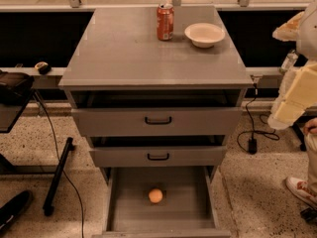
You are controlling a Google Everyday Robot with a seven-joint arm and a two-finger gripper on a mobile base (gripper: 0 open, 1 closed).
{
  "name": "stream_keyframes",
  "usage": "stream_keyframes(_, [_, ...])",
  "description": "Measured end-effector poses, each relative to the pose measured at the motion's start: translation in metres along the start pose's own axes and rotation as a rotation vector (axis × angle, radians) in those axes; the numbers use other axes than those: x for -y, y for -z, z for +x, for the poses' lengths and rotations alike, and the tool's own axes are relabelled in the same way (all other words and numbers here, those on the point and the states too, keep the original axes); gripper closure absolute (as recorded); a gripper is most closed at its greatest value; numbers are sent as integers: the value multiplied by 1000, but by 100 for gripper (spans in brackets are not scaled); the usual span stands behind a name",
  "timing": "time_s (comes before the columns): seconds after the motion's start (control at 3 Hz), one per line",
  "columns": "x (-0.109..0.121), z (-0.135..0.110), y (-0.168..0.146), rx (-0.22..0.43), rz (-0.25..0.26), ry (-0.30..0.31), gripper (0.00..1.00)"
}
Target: Pick orange from bottom drawer and place on counter
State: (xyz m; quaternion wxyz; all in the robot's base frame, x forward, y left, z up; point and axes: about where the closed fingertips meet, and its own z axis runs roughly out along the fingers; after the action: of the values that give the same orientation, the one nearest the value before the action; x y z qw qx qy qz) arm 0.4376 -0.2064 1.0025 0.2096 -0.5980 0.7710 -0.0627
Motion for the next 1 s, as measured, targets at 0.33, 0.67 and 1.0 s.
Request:
stream_keyframes(0.33, [-23, 3, -36, 80, -49, -113, 0])
stream_keyframes(0.67, [-68, 1, -83, 216, -100, -193, 0])
stream_keyframes(1.0, [-83, 1, -106, 264, -97, -204, 0])
